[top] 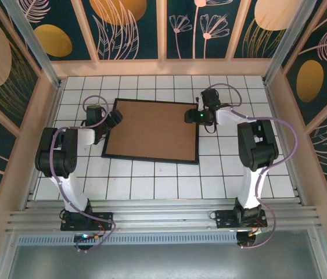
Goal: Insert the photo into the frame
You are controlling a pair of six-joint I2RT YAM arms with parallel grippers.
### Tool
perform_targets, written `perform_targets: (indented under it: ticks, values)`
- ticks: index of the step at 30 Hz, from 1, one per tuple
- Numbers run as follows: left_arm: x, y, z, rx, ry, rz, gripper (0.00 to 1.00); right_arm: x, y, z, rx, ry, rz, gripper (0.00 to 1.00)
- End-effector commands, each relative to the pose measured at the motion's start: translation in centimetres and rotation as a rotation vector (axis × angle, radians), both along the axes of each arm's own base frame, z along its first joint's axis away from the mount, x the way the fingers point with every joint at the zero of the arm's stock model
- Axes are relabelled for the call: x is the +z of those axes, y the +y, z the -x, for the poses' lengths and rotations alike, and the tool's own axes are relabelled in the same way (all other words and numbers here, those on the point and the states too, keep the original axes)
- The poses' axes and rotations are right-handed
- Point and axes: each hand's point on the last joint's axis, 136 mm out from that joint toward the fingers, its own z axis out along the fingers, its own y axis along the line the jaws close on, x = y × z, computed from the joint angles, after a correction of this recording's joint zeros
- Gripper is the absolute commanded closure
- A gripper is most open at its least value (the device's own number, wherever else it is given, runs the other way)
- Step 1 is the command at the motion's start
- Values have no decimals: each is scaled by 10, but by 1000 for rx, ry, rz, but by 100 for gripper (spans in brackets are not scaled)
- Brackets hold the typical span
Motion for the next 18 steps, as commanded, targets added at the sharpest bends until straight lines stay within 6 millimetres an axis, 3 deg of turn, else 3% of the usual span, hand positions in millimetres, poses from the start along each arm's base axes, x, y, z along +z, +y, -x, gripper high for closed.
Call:
perform_targets:
  ticks: [1,3,6,12,15,18]
  values:
    - [-11,1,6,3,47,-19,14,16,-3,-3,-2,-49,-1,26]
    - [-9,2,6,7,46,-23,14,20,2,-9,5,-71,-41,25]
    - [-1,8,5,28,30,-56,13,24,-7,-21,-40,-97,-111,24]
    - [30,49,15,177,-6,-233,6,44,-13,-49,-37,-243,-167,10]
    - [44,59,35,228,-16,-254,4,48,-13,-63,-32,-285,-167,9]
    - [35,64,70,256,35,-239,4,45,-12,-76,-30,-290,-174,8]
